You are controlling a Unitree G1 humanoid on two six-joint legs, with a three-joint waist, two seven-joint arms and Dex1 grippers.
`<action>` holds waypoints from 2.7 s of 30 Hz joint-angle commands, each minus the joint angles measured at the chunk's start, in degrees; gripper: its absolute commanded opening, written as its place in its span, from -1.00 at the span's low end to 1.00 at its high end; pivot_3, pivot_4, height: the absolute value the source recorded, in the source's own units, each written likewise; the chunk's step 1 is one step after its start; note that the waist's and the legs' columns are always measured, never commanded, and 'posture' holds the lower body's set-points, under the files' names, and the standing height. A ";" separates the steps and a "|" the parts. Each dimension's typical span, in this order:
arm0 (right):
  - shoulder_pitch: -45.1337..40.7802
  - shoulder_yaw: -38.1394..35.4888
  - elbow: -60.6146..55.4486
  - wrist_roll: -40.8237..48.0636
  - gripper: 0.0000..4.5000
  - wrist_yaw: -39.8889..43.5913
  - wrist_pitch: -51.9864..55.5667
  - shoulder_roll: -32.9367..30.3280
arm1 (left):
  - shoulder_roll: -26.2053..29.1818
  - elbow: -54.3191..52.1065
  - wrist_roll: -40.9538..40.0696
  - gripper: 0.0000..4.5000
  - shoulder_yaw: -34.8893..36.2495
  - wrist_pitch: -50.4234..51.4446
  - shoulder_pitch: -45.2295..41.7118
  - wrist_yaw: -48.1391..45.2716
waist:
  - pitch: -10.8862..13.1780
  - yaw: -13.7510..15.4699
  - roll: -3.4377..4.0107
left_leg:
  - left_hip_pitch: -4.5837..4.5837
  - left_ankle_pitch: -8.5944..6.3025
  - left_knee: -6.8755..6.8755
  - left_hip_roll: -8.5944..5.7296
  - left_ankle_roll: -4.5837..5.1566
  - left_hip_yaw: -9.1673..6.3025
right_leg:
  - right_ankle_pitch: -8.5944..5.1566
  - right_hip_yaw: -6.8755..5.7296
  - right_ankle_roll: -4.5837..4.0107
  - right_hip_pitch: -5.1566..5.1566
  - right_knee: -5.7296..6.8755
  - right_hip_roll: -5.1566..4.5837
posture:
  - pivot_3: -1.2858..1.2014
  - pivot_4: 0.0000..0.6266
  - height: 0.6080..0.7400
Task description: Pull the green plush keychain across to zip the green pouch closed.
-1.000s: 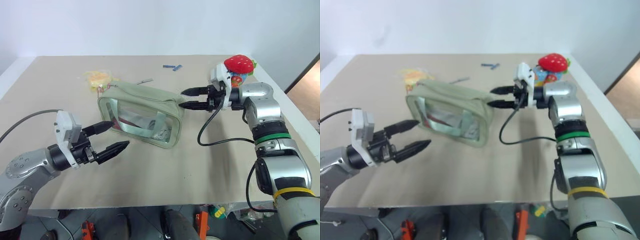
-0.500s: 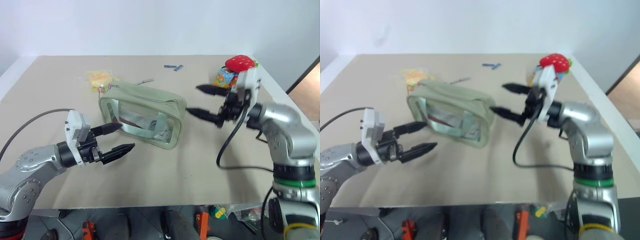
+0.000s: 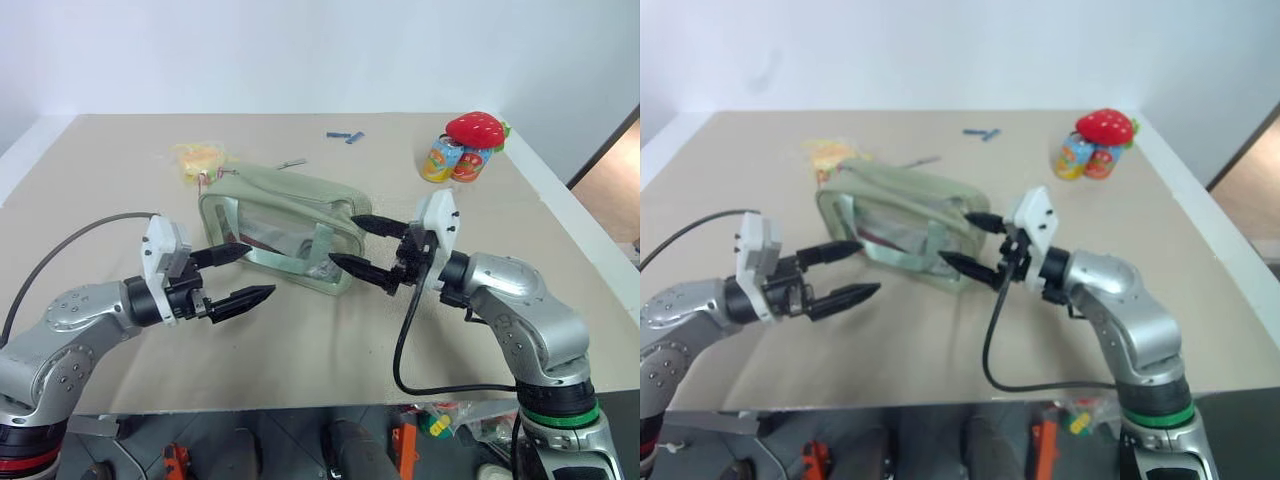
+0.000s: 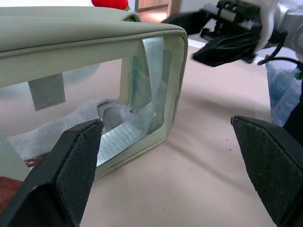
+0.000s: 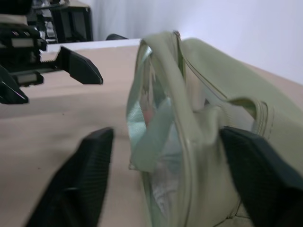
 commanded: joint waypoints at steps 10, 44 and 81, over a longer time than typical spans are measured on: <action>-1.74 1.68 5.74 -4.55 -0.96 5.17 -13.11 -1.02 | -0.35 -1.71 -0.06 1.00 0.21 -0.58 -0.53 0.60 | 0.00 -0.01 0.00 | 0.01 0.00 -0.03 0.00 0.00 -0.01 | 0.00 0.00 0.00 0.00 0.00 0.01 | 0.03 -0.52 1.00; -10.23 -1.51 31.33 -4.78 -0.96 25.54 -31.69 -6.51 | -1.90 4.02 -5.52 1.00 14.51 1.53 -0.15 13.78 | 0.01 -0.11 0.00 | 0.05 -0.02 -0.03 0.03 0.03 -0.03 | 0.15 0.00 0.24 0.03 0.02 0.05 | 0.03 -0.52 1.00; -9.98 -1.09 30.49 -7.33 -1.00 24.28 -33.40 -6.62 | -11.76 40.00 7.92 0.16 5.47 -3.30 -19.90 6.52 | 0.00 -0.03 -0.01 | 0.05 0.00 0.03 0.02 0.02 0.00 | 0.27 0.04 0.30 0.07 0.02 0.08 | 0.03 -0.52 1.00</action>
